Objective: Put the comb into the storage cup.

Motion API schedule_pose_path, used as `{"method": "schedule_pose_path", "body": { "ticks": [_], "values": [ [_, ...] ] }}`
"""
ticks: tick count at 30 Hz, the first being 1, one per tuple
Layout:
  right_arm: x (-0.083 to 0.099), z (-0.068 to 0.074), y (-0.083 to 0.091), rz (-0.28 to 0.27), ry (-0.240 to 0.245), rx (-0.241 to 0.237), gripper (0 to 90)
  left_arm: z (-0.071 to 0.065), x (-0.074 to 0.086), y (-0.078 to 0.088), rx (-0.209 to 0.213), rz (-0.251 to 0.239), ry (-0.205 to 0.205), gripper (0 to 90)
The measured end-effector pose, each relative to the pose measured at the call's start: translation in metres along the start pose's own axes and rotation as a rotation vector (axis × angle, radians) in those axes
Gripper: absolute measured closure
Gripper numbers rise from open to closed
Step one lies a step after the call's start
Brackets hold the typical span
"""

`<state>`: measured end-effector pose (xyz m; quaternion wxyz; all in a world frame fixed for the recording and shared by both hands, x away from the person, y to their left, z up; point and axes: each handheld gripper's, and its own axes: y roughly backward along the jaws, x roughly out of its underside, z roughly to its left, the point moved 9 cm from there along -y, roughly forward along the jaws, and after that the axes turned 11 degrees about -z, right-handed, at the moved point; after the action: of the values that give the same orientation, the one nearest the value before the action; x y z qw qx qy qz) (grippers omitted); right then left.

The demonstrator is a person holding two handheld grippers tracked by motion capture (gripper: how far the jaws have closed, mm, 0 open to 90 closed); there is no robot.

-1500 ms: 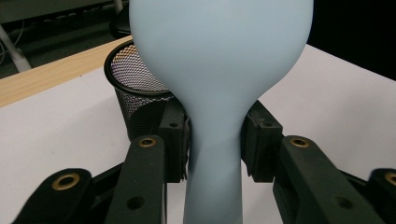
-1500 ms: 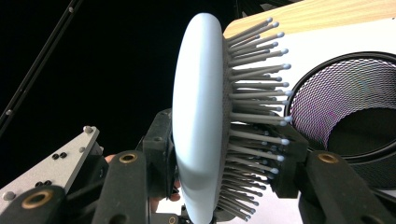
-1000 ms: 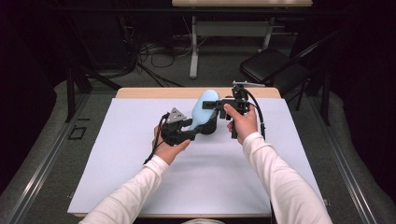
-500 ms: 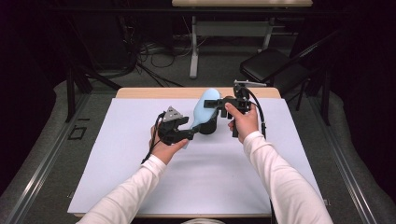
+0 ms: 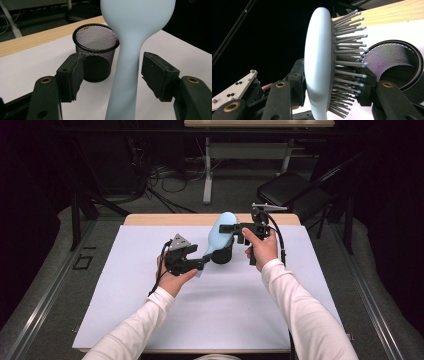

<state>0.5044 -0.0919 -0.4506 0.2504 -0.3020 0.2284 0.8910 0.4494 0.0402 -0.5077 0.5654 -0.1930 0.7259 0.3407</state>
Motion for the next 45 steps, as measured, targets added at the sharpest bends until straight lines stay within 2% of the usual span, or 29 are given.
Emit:
{"method": "schedule_pose_path", "body": {
  "ticks": [7,14,18,23,29,30,33,35,40,45],
  "values": [
    [-0.005,0.0,0.004,-0.012,0.004,0.006,51.6,0.004,-0.002,0.007,0.002,-0.011,0.019,34.0],
    [-0.009,0.001,0.006,-0.019,0.006,0.006,51.6,0.009,-0.007,0.015,-0.003,-0.04,-0.001,34.0],
    [-0.012,0.001,0.007,-0.026,0.01,0.007,51.6,0.013,-0.007,0.02,-0.023,-0.039,0.024,31.9],
    [-0.017,0.003,0.01,-0.037,0.013,0.008,51.6,0.019,-0.005,0.024,-0.021,-0.048,0.074,25.8],
    [-0.026,0.006,0.015,-0.058,0.023,0.016,51.7,0.025,-0.004,0.029,-0.016,-0.069,0.112,20.3],
    [-0.028,0.006,0.015,-0.065,0.027,0.019,51.7,0.027,-0.004,0.03,-0.031,-0.071,0.12,20.1],
    [-0.033,0.007,0.017,-0.076,0.042,0.03,51.8,0.03,-0.003,0.031,-0.039,-0.077,0.142,18.0],
    [-0.036,0.007,0.018,-0.086,0.047,0.038,51.9,0.032,-0.001,0.032,-0.041,-0.071,0.136,16.0],
    [-0.042,0.006,0.02,-0.102,0.065,0.055,52.6,0.036,0.004,0.034,-0.054,-0.073,0.149,15.3],
    [-0.046,0.004,0.021,-0.12,0.054,0.058,53.4,0.038,0.006,0.037,-0.058,-0.088,0.158,13.4]
  ]
}}
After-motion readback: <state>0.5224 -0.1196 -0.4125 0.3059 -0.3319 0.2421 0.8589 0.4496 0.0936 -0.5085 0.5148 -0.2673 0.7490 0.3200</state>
